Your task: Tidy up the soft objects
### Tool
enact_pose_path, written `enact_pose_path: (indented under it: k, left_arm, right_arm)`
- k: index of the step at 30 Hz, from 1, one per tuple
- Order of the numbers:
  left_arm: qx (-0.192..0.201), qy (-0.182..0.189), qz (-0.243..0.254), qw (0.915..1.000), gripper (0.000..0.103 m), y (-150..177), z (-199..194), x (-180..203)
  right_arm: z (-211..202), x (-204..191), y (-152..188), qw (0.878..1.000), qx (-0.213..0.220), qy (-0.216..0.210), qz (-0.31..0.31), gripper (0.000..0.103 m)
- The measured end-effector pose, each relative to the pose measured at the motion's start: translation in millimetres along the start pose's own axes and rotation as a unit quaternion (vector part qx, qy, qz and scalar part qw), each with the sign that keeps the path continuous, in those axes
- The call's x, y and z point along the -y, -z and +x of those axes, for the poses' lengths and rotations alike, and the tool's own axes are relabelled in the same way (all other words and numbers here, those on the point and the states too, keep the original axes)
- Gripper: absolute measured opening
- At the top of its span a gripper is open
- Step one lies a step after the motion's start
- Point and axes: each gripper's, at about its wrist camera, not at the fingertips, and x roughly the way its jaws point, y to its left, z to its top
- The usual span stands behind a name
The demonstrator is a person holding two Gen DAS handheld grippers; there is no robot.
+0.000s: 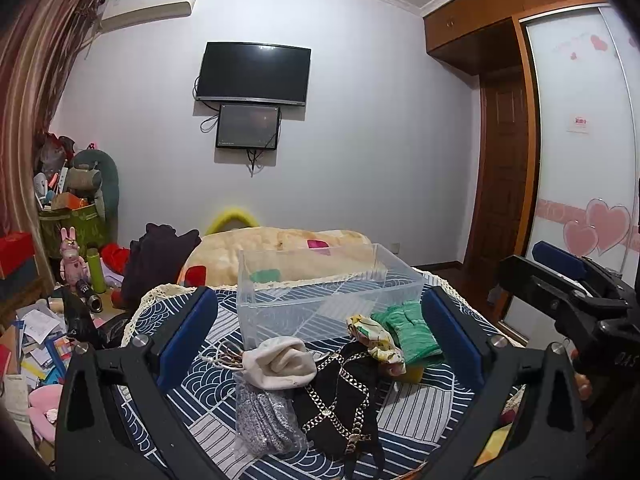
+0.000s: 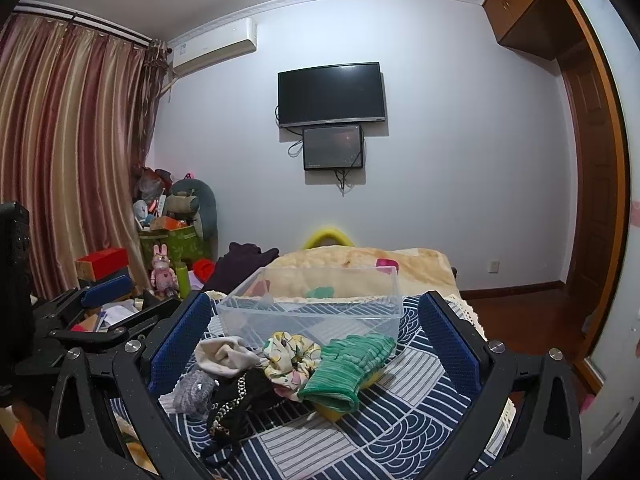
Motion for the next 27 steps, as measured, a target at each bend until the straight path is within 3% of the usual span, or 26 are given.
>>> enact_pose_path:
  k: [27]
  left_arm:
    - [0.005, 0.004, 0.003, 1.0000, 0.103, -2.2, -4.0, 1.3]
  right_arm:
    - [-3.7, -1.0, -0.7, 1.000, 0.006, -0.001, 0.004, 0.103]
